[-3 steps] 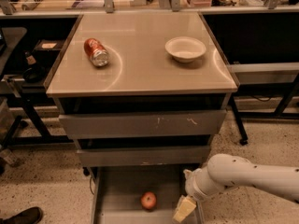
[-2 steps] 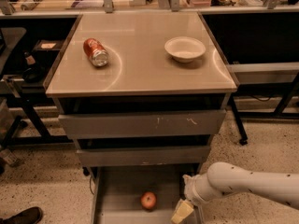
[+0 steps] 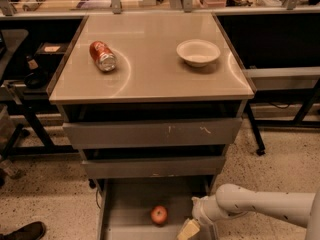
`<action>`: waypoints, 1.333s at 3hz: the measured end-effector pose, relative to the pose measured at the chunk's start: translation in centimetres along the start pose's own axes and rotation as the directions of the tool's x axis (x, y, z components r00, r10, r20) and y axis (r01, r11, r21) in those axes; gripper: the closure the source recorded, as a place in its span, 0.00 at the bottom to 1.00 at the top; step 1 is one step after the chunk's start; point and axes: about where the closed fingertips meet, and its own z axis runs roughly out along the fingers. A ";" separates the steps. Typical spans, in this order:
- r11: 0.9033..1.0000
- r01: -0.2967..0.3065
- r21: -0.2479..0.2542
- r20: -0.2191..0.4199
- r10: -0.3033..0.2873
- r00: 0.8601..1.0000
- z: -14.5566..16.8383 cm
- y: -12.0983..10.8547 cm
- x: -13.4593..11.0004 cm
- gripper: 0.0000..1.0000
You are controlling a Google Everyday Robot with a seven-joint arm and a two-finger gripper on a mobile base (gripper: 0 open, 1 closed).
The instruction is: Pick apple from bottom drawer and place on counter
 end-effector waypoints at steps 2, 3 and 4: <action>1.000 -0.013 -0.005 0.061 0.013 0.998 2.4 -0.6 0.5 0.00; 1.000 -0.028 -0.010 0.169 0.029 0.985 6.2 -2.3 0.6 0.00; 0.999 -0.042 -0.021 0.246 0.046 0.968 10.0 -3.9 0.8 0.00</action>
Offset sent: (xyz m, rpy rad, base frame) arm 0.0167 0.0210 -0.0786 0.1865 -0.0653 -0.0876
